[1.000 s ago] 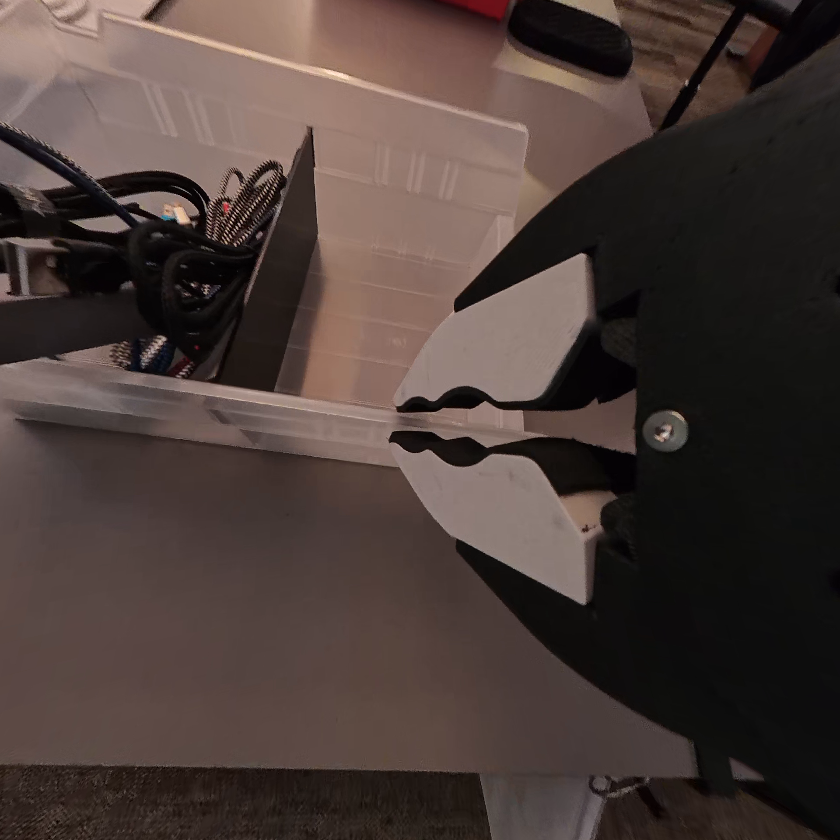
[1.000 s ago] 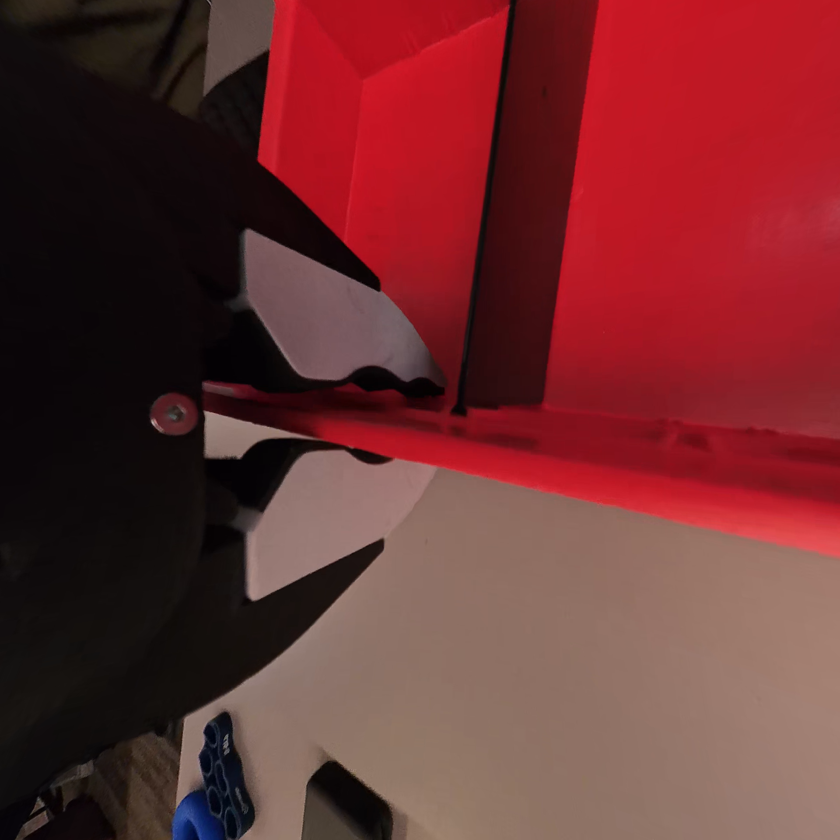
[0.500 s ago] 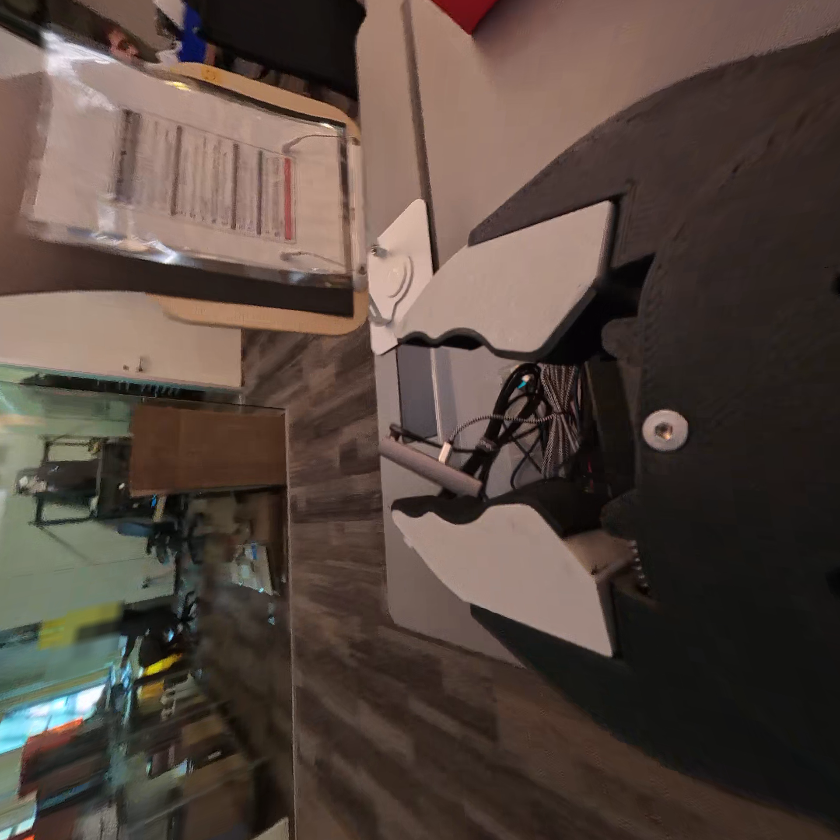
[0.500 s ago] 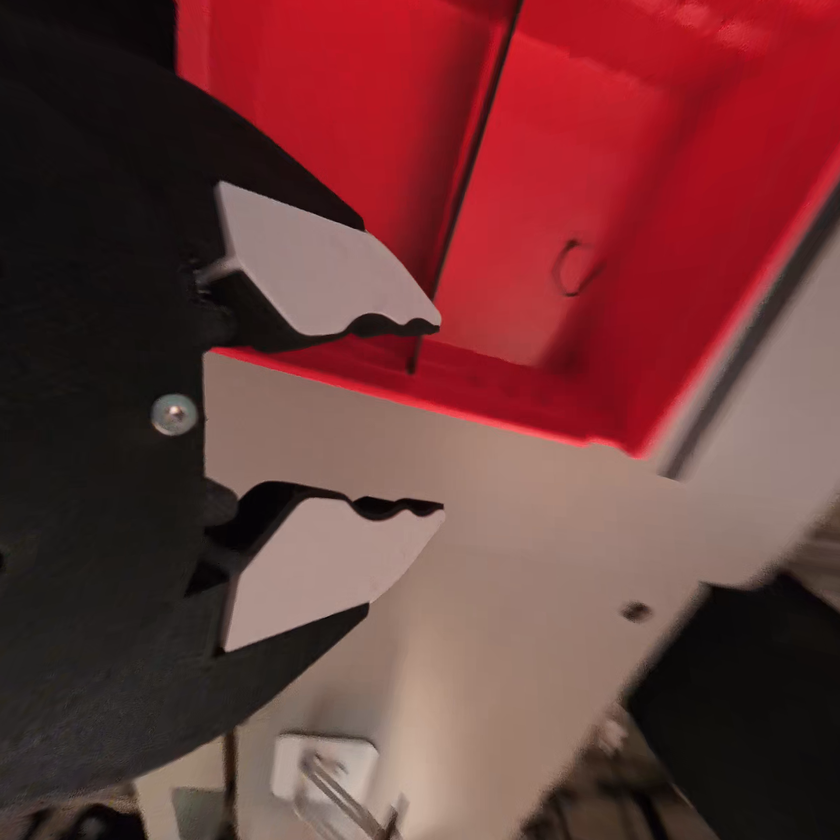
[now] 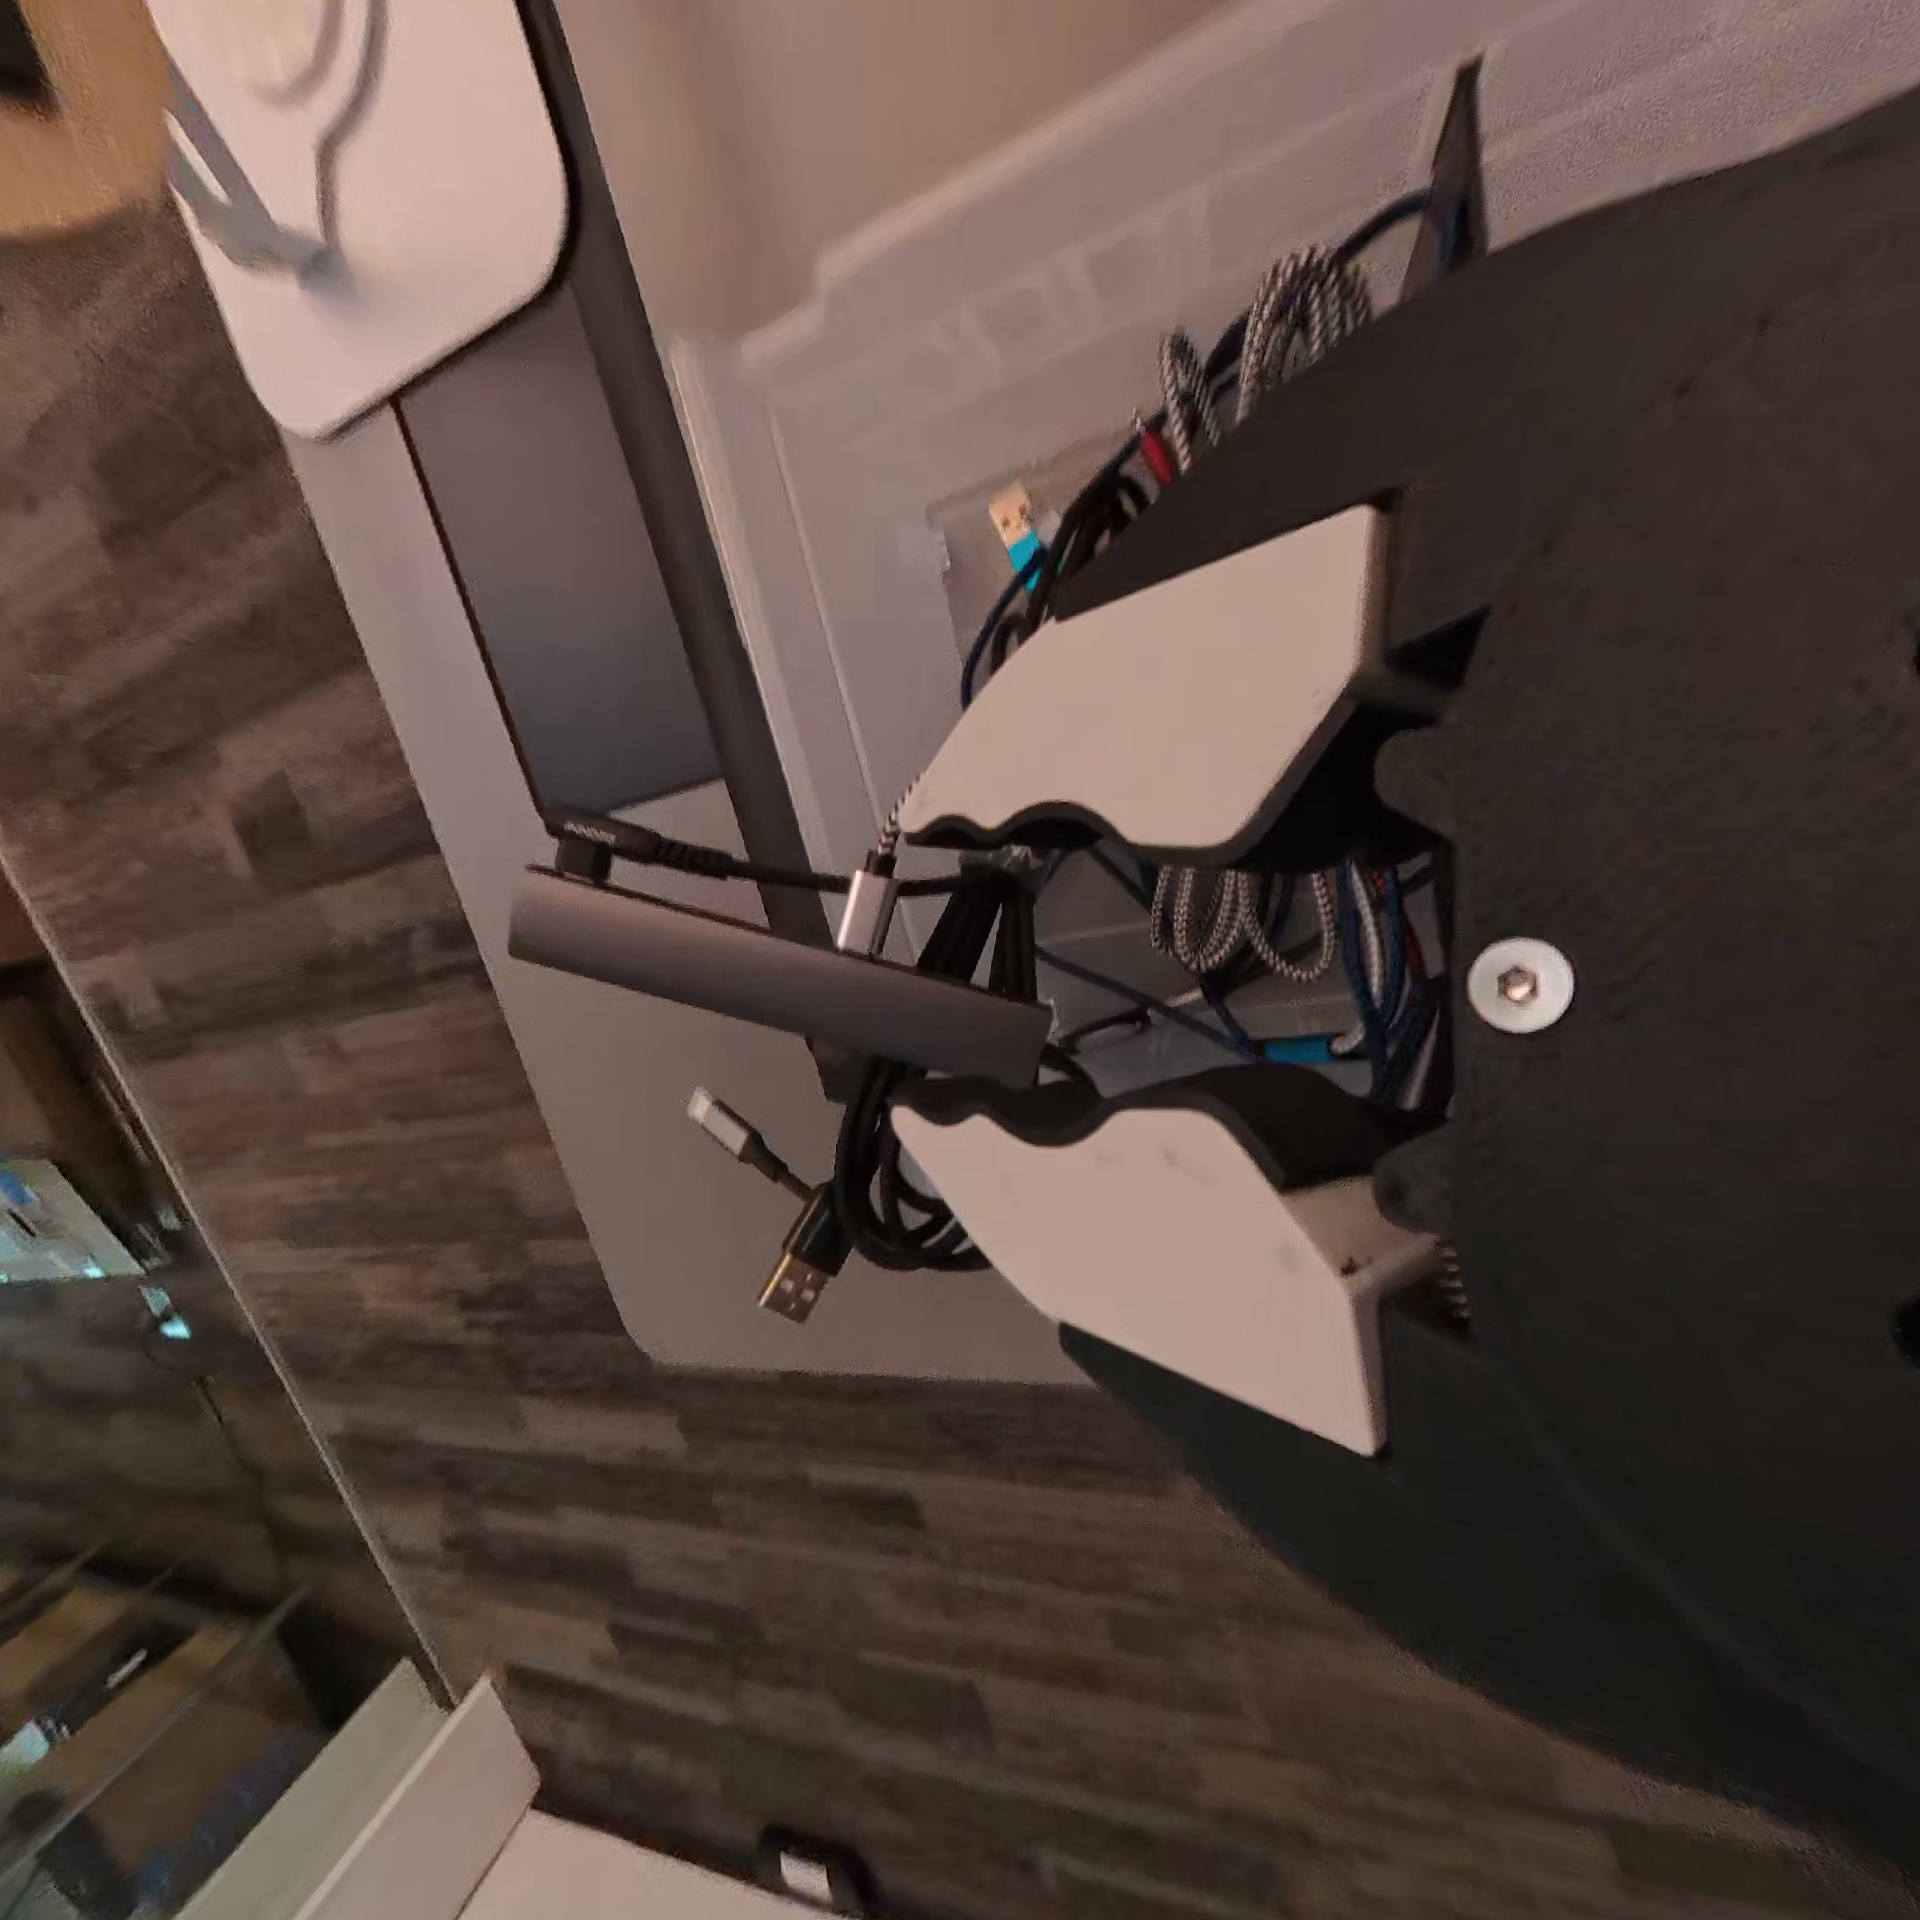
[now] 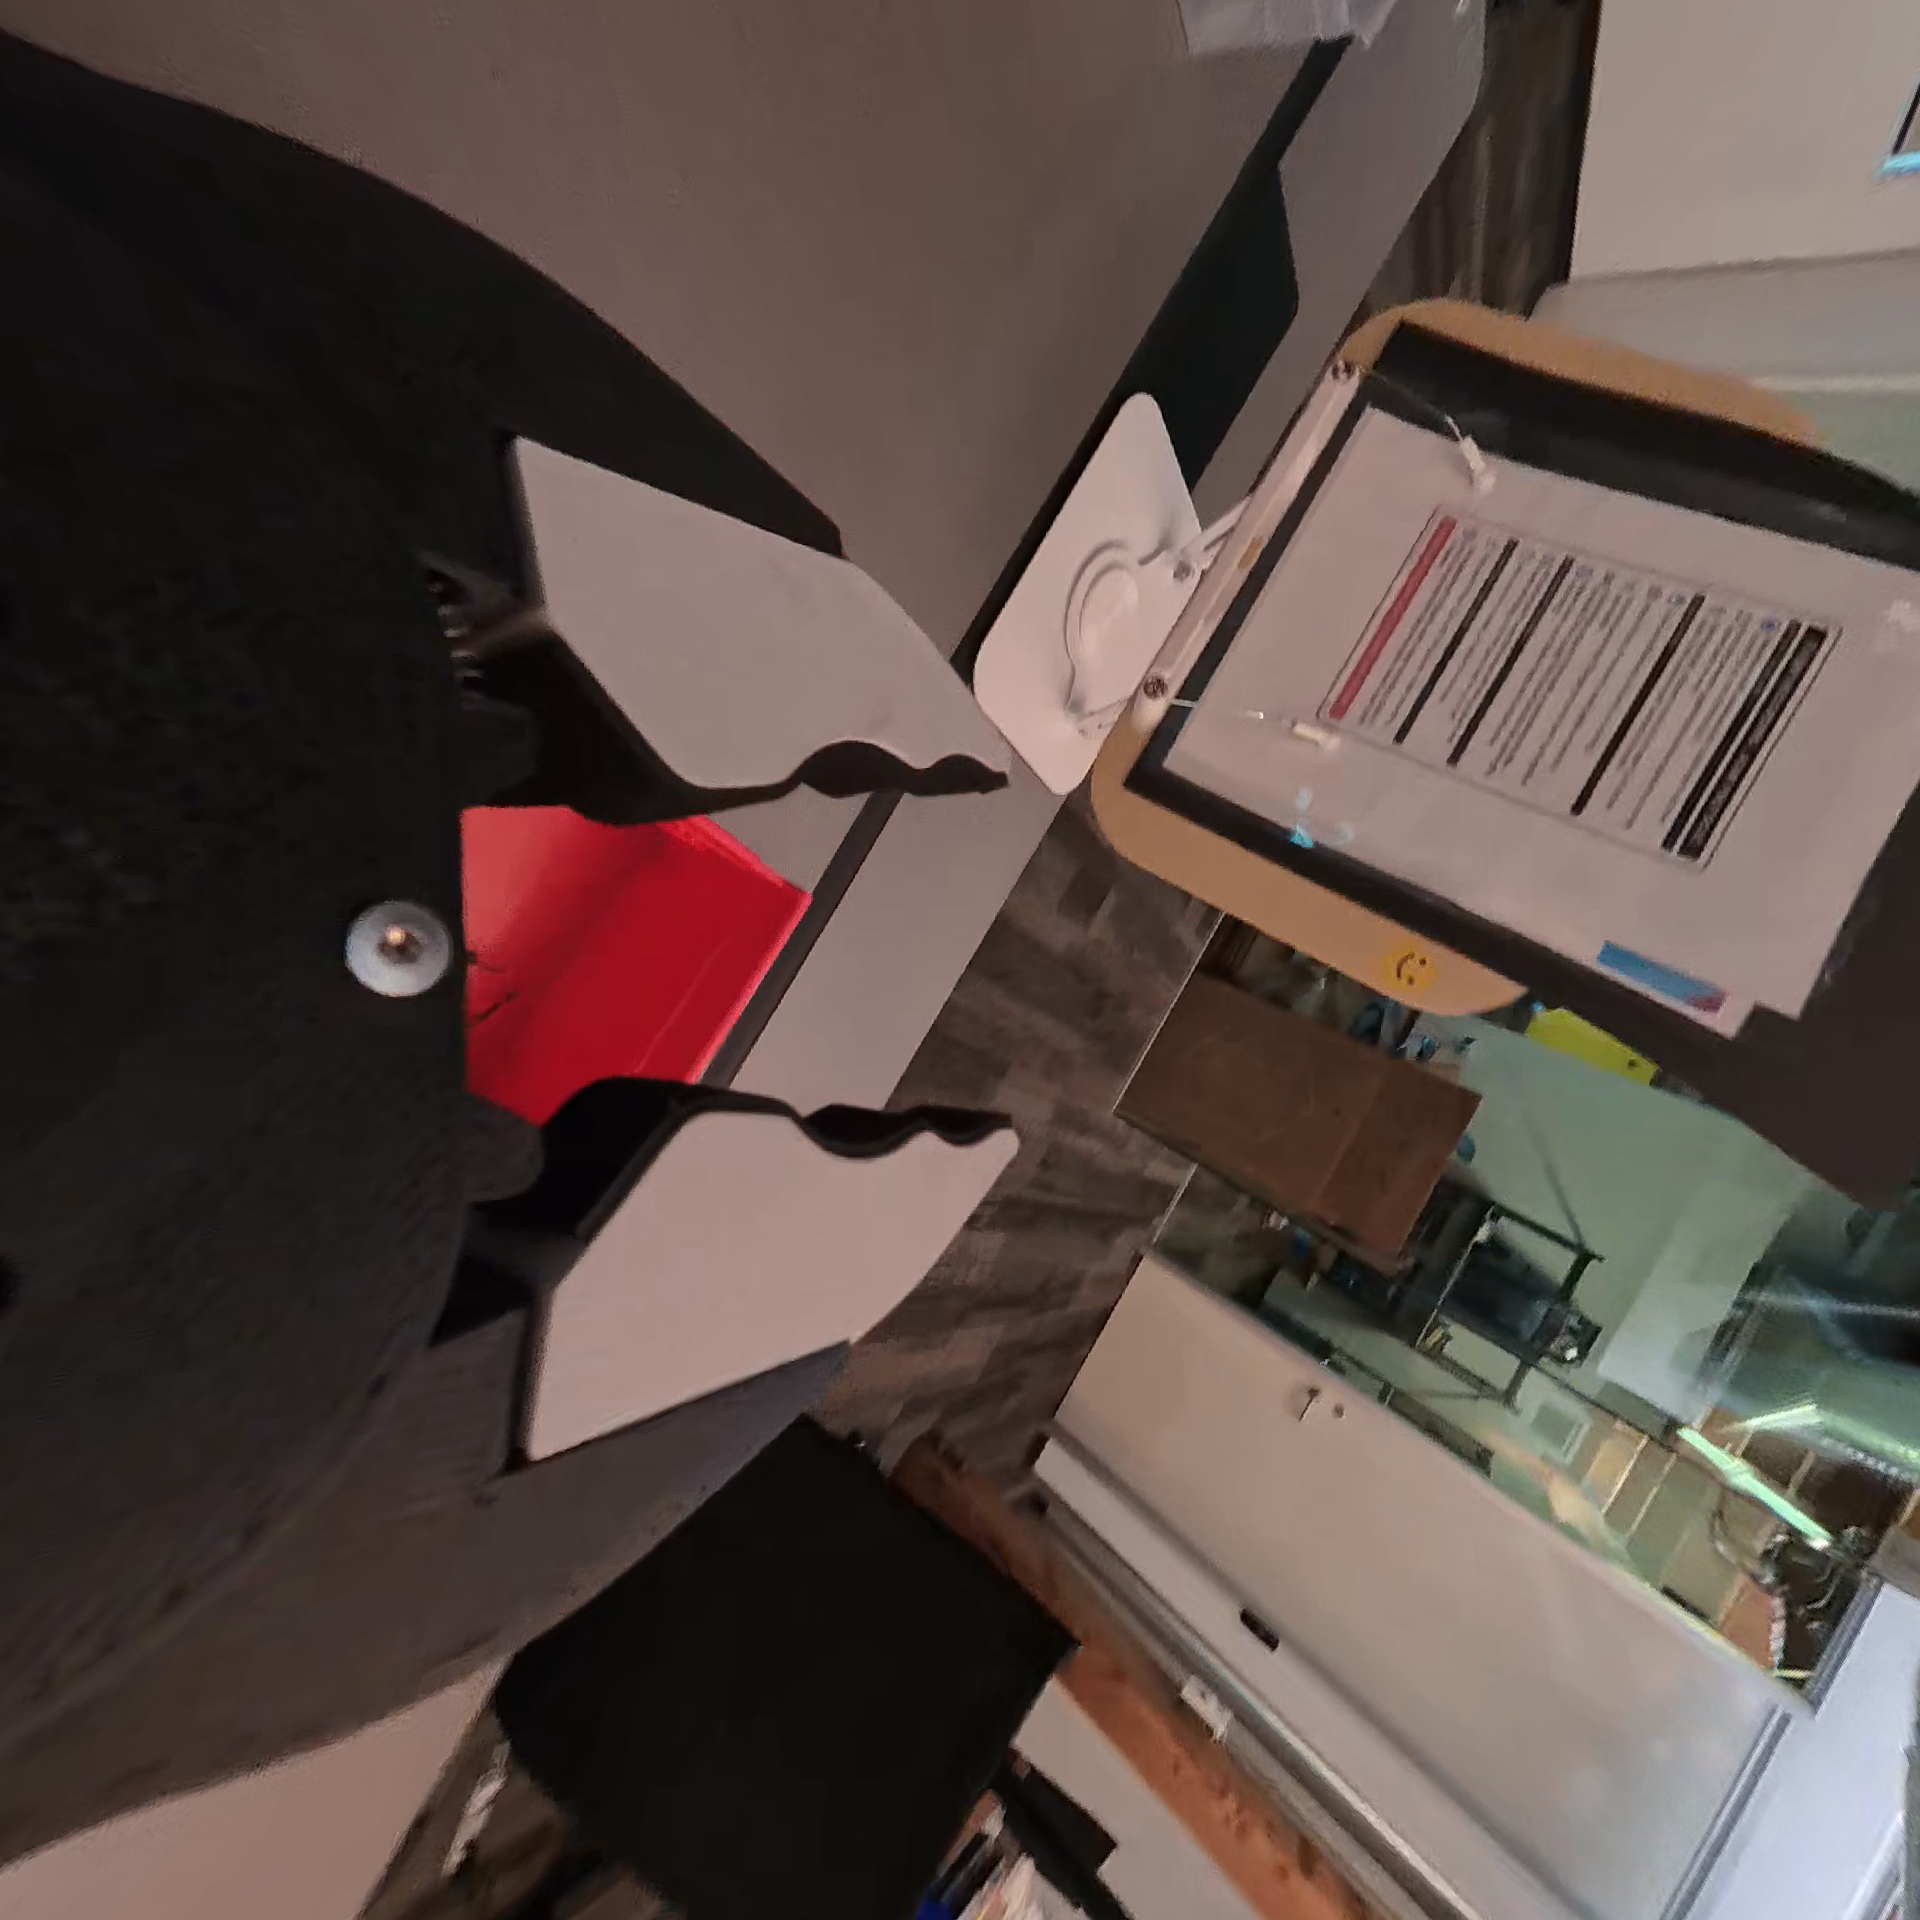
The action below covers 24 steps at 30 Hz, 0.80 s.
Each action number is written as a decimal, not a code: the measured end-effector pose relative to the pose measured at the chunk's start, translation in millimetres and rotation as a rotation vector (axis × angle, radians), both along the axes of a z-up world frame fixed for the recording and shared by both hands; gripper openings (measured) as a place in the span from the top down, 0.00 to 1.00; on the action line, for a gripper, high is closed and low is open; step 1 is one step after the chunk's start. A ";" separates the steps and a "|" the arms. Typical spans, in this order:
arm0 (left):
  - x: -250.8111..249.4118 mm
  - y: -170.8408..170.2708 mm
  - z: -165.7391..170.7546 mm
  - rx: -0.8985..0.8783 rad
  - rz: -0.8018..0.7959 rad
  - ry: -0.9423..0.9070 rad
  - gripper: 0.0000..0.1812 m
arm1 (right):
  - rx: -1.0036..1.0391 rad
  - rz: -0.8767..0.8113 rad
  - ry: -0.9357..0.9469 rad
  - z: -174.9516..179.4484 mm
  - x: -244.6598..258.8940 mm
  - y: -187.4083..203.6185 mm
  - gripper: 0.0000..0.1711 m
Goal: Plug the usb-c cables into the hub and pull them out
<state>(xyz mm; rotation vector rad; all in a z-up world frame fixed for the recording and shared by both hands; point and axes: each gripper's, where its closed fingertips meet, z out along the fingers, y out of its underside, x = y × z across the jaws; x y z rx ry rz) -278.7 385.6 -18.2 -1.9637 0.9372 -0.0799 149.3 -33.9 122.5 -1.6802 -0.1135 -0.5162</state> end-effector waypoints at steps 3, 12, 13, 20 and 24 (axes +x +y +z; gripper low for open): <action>-1.1 6.5 -4.7 0.053 -0.009 0.107 0.74 | -0.089 -0.009 -0.050 -19.9 8.7 8.5 0.67; -10.7 24.8 -21.8 0.088 0.035 0.329 0.74 | -0.127 0.004 -0.003 -38.3 23.1 16.0 0.71; -10.4 25.7 -24.3 0.086 0.036 0.337 0.74 | -0.137 -0.005 -0.007 -39.9 25.2 16.0 0.71; -15.2 35.4 -31.3 0.152 0.119 0.476 0.77 | -0.148 0.017 -0.008 -42.4 21.3 19.3 0.71; -17.4 35.8 -34.7 0.175 0.127 0.536 0.80 | -0.186 0.015 -0.031 -49.1 20.6 22.1 0.72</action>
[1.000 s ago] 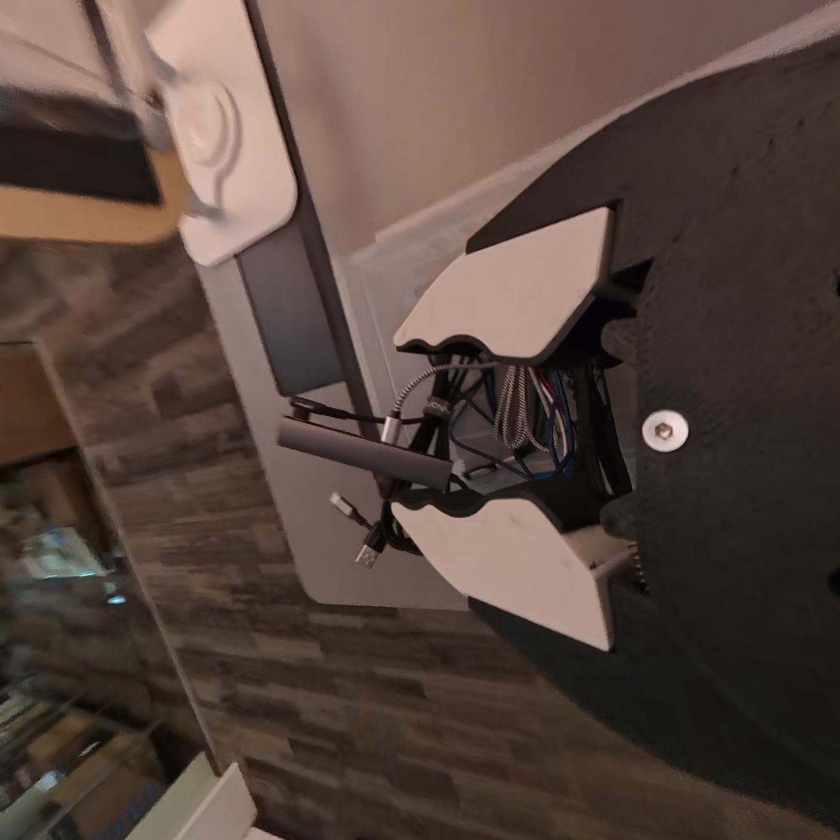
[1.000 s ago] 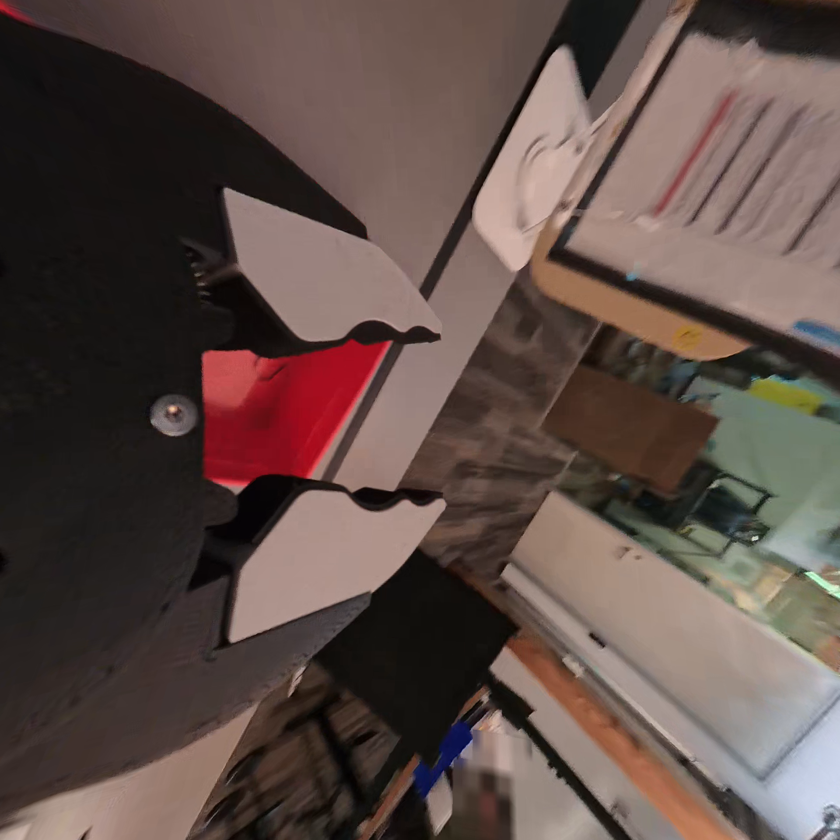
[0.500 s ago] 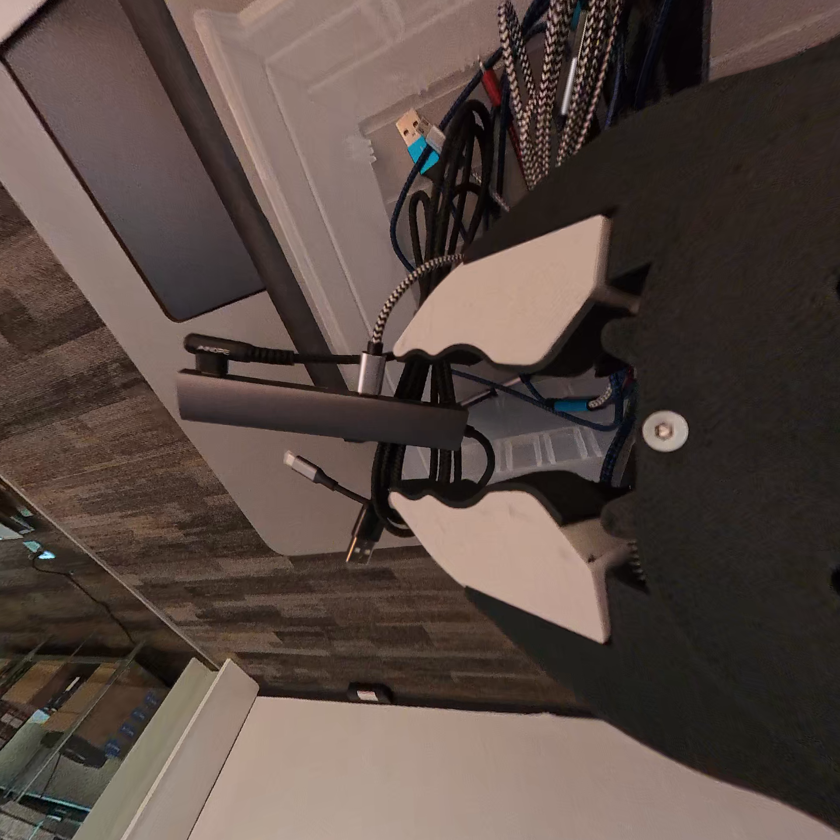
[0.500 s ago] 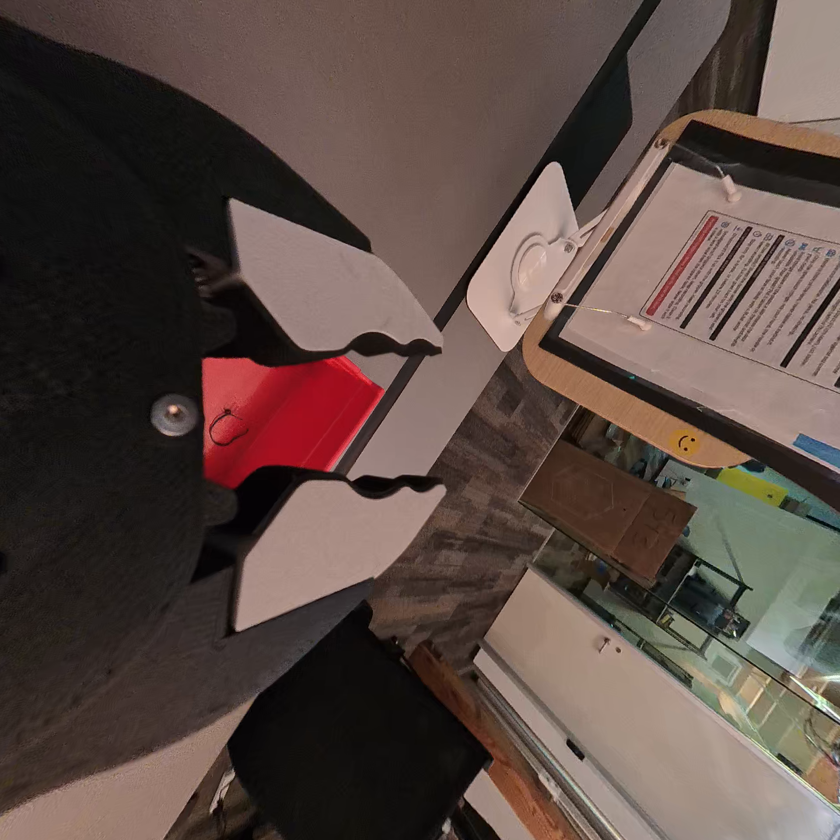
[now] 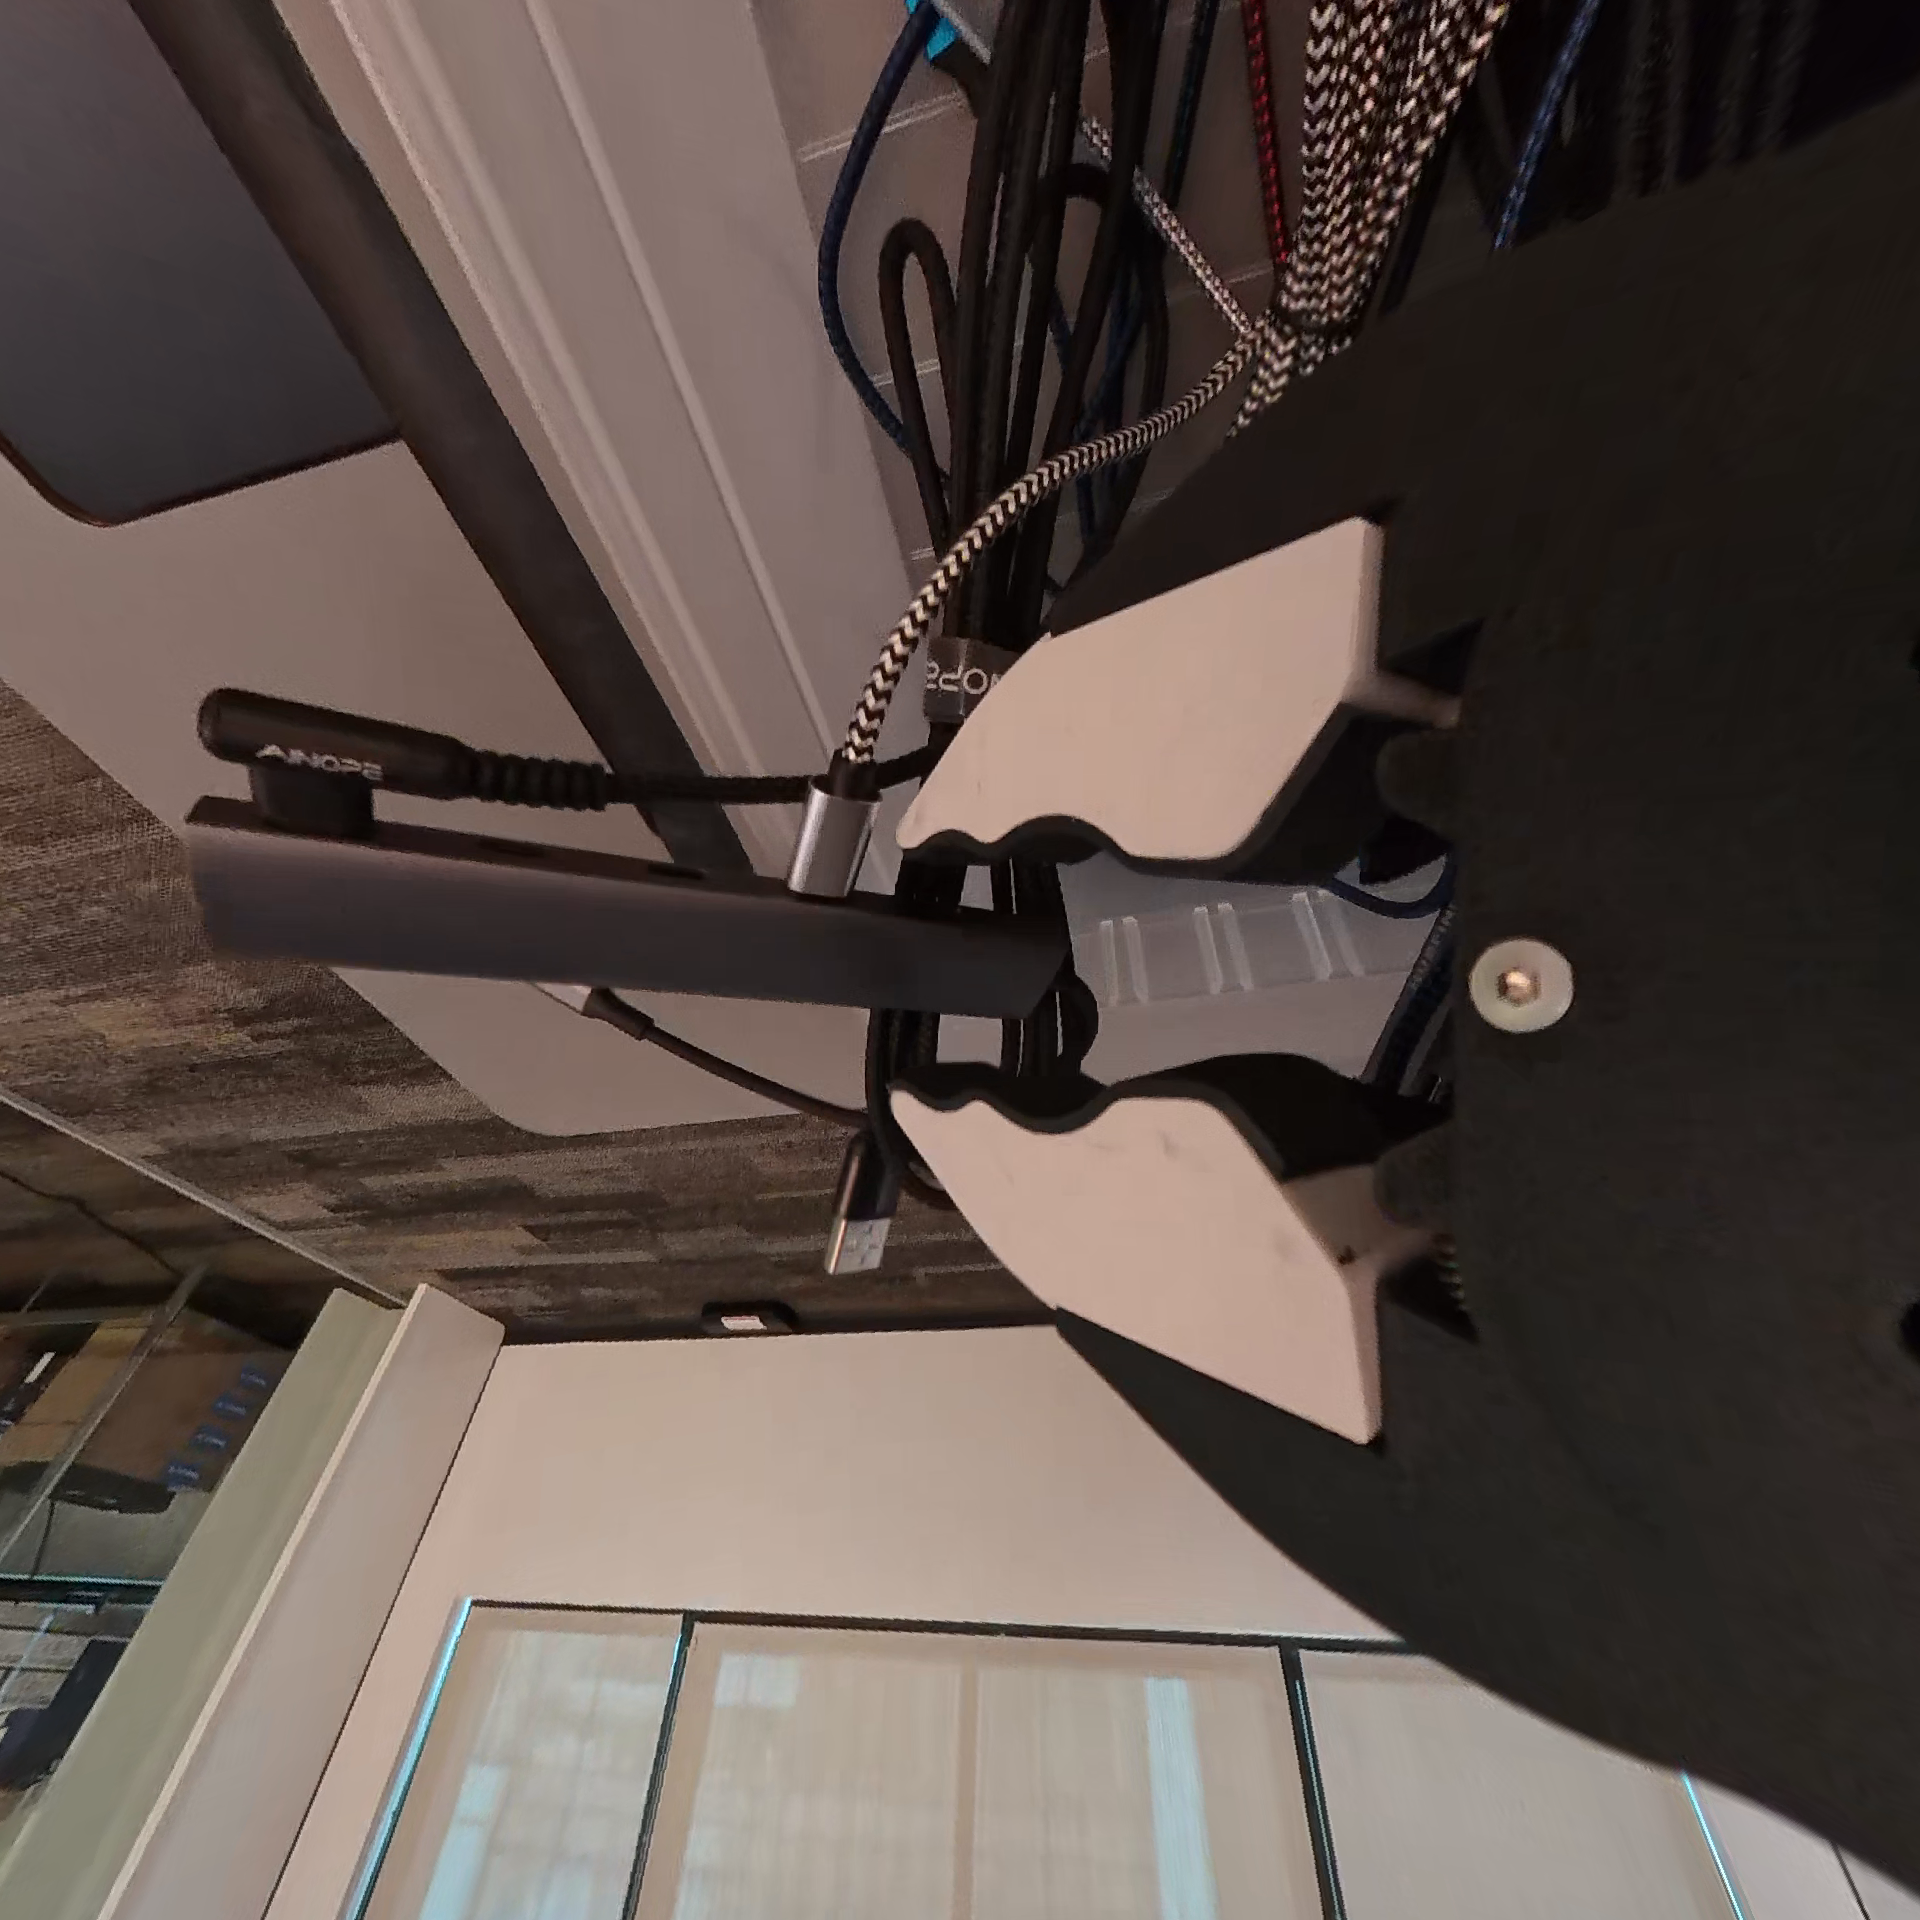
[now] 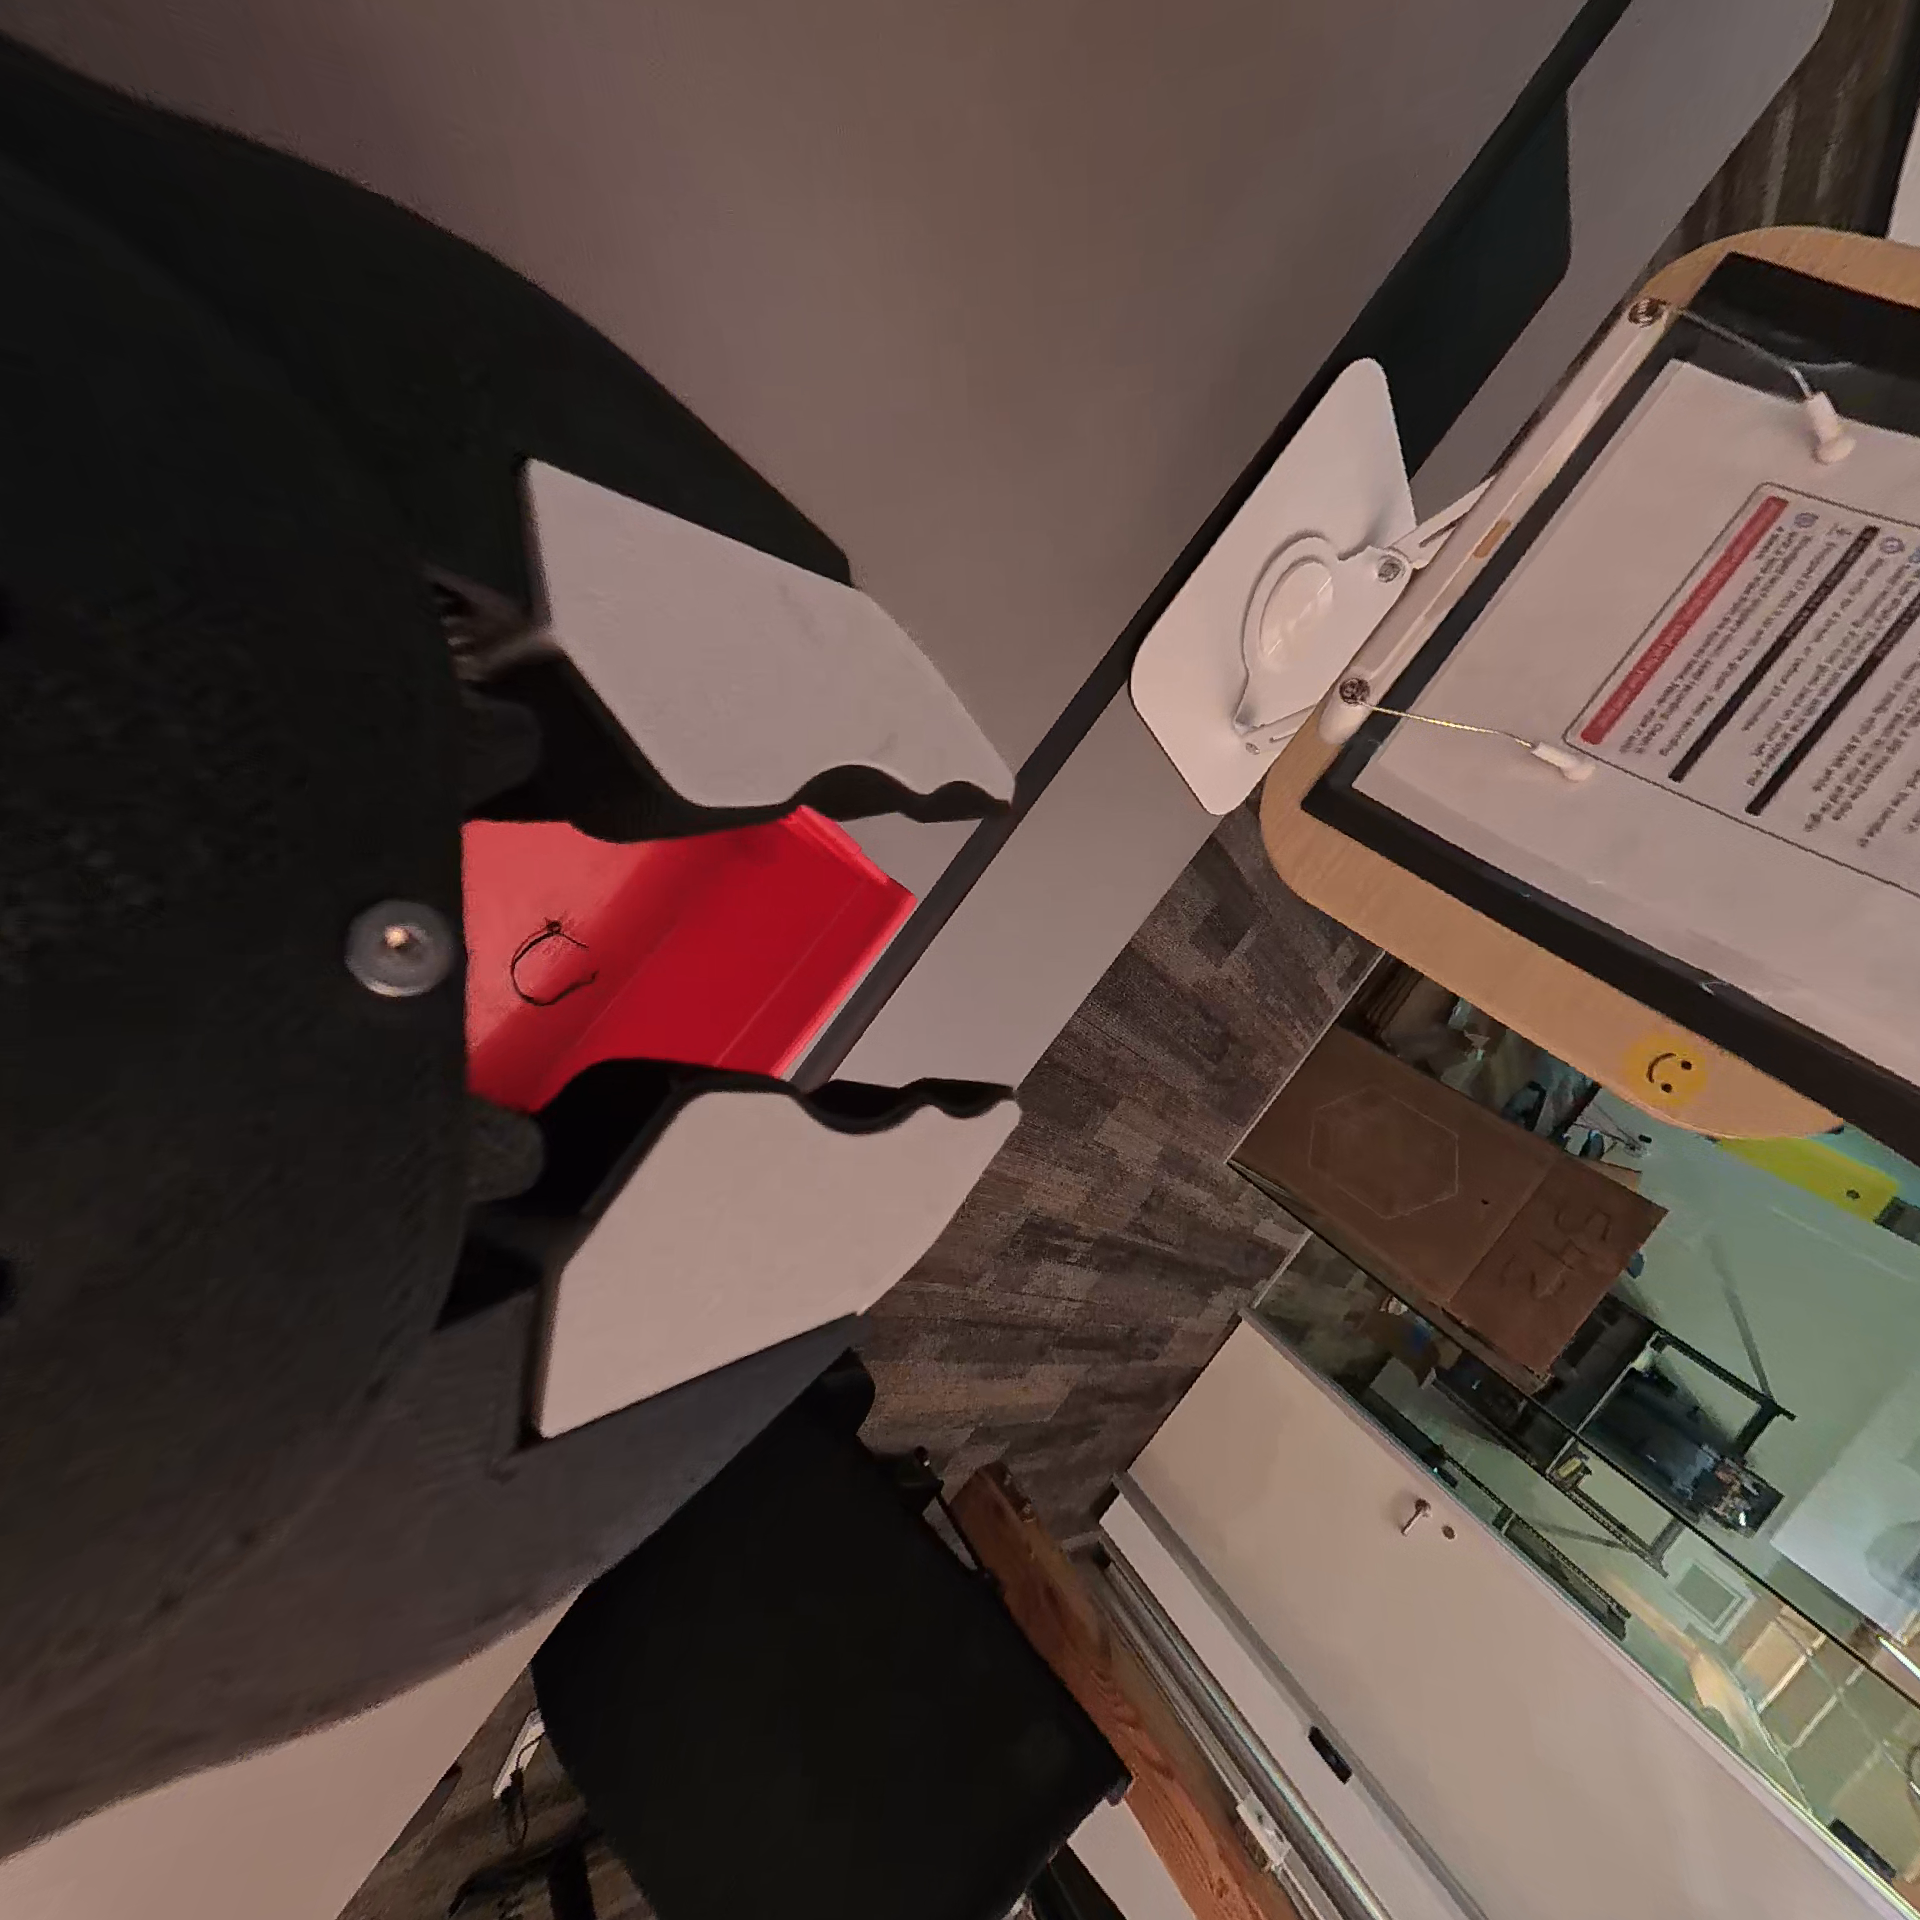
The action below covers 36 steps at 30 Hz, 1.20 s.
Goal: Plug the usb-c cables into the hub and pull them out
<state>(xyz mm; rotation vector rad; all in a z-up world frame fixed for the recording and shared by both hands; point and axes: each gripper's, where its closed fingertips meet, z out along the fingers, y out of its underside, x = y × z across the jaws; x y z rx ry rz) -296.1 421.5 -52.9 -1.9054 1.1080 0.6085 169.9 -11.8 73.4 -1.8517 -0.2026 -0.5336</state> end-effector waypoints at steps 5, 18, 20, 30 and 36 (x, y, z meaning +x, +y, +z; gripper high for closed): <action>1.0 -1.4 -3.0 0.008 -0.013 0.050 0.90 | -0.031 0.019 -0.009 -5.5 -4.6 4.4 0.72; 4.0 -26.4 57.2 0.087 -0.059 -0.089 0.93 | -0.045 0.043 -0.026 -6.9 -13.2 12.1 0.73; 5.0 -33.4 75.9 0.139 -0.074 -0.117 0.93 | -0.049 0.046 -0.030 -7.7 -14.6 13.7 0.73; 33.1 -124.0 191.8 0.398 -0.307 -0.396 0.94 | -0.062 0.056 -0.021 -10.6 -22.5 22.4 0.73; 101.3 -231.3 220.9 0.309 -0.727 -0.654 0.94 | -0.004 0.113 0.073 2.6 -37.4 22.6 0.73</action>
